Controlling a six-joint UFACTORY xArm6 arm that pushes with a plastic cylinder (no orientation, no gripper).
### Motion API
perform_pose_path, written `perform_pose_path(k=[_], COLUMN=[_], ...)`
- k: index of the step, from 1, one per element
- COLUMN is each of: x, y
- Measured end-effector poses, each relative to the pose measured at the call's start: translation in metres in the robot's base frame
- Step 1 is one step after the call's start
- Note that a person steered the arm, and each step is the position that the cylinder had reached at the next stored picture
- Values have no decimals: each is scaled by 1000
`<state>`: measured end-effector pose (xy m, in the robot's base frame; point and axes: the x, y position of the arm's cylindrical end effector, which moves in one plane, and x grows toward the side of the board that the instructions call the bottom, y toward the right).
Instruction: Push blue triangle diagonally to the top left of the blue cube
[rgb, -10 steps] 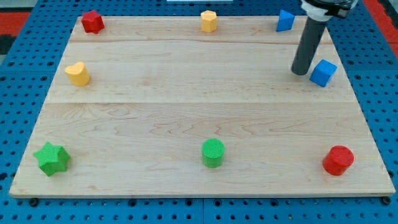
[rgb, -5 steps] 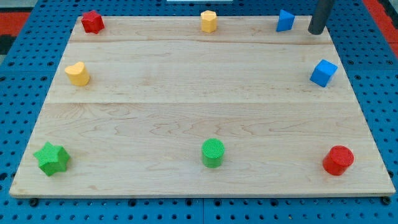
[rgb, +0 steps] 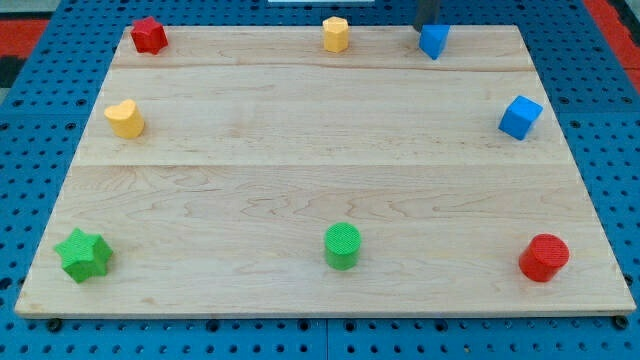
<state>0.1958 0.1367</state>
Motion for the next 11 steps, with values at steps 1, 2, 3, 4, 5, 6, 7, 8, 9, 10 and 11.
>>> perform_pose_path(k=[1, 2, 3, 4, 5, 6, 7, 8, 9, 10, 11], x=[21, 47, 36, 21, 33, 47, 58, 65, 63, 46, 48], y=[0, 56, 64, 85, 129, 125, 101, 75, 58, 58, 58])
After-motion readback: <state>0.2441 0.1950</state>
